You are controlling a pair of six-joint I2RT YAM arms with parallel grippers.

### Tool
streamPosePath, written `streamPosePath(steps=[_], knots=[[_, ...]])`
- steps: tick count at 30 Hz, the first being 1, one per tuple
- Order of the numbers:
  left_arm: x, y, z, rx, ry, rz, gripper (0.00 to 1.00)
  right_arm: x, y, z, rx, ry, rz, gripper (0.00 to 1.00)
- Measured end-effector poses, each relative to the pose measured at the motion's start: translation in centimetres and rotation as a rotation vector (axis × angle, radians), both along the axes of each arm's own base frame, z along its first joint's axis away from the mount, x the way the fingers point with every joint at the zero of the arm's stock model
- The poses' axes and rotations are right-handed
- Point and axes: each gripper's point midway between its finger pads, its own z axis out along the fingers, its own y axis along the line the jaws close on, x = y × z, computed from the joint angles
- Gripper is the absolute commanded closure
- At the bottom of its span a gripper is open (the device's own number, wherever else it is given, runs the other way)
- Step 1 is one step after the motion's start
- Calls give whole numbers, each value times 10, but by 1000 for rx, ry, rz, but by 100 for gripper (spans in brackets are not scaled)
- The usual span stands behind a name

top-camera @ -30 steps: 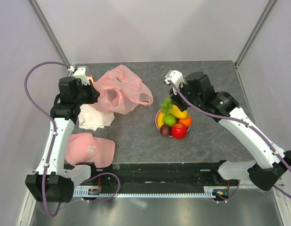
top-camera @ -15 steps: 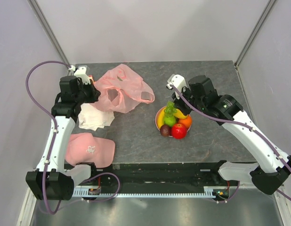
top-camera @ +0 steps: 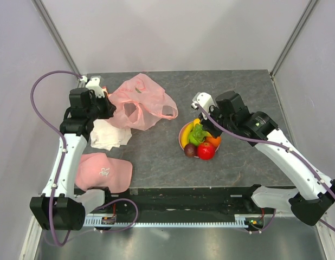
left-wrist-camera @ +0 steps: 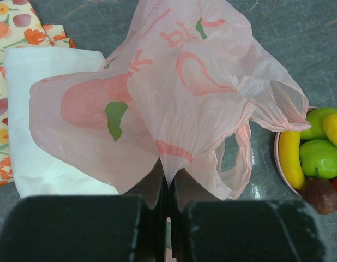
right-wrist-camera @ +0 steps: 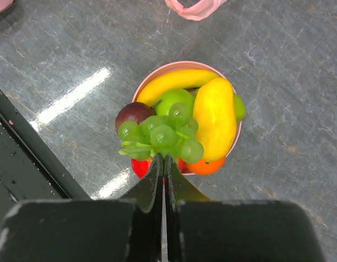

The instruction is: Take the fake fruits out of the plastic bag

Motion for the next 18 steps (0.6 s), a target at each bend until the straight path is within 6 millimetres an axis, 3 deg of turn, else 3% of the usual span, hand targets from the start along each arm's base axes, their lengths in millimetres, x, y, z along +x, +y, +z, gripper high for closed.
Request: streamPosePath(steps=[7, 18], knots=[[1, 0, 0, 0, -3, 0, 98, -3, -2, -18, -27, 38, 2, 100], [0, 0, -2, 1, 0, 0, 98, 1, 1, -22, -29, 40, 2, 100]])
